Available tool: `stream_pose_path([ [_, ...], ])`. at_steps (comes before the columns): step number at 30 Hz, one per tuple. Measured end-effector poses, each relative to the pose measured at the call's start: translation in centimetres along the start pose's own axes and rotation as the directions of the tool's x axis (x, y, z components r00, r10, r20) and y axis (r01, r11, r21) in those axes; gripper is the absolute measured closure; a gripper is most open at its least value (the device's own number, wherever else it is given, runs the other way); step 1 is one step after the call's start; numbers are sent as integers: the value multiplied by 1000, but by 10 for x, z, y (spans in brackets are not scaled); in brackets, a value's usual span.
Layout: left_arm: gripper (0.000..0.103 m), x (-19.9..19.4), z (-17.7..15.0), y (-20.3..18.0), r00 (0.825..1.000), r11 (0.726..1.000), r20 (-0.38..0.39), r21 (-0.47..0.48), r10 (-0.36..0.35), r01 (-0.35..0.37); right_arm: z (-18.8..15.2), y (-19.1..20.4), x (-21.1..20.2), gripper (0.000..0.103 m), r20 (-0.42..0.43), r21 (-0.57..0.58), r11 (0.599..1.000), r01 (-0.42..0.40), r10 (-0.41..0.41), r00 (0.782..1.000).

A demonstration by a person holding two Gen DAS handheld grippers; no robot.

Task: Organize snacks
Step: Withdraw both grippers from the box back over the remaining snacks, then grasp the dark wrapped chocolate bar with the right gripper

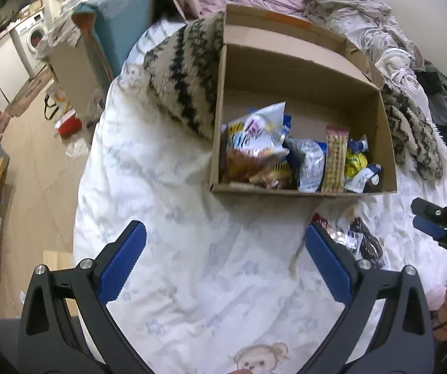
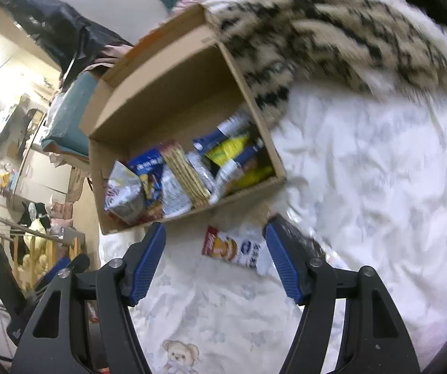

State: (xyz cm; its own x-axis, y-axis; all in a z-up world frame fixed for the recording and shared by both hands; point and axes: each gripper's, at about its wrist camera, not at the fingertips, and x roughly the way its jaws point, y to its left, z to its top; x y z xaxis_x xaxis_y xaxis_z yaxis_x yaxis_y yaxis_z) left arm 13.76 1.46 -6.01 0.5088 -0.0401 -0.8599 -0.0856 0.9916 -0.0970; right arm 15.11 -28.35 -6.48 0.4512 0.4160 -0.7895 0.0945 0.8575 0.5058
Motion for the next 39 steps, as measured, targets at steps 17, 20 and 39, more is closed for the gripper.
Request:
stream_pose_path([
  [17, 2, 18, -5, 4, 996, 998, -82, -59, -36, 31, 0, -44, 83, 34, -160, -113, 908, 404, -417, 894],
  [20, 2, 19, -3, 3, 996, 998, -82, -61, -36, 31, 3, -49, 102, 34, -176, -145, 883, 446, -467, 867],
  [39, 2, 28, -5, 1, 995, 998, -101, -61, -14, 8, -67, 22, 139, 21, -284, -454, 847, 277, -432, 856],
])
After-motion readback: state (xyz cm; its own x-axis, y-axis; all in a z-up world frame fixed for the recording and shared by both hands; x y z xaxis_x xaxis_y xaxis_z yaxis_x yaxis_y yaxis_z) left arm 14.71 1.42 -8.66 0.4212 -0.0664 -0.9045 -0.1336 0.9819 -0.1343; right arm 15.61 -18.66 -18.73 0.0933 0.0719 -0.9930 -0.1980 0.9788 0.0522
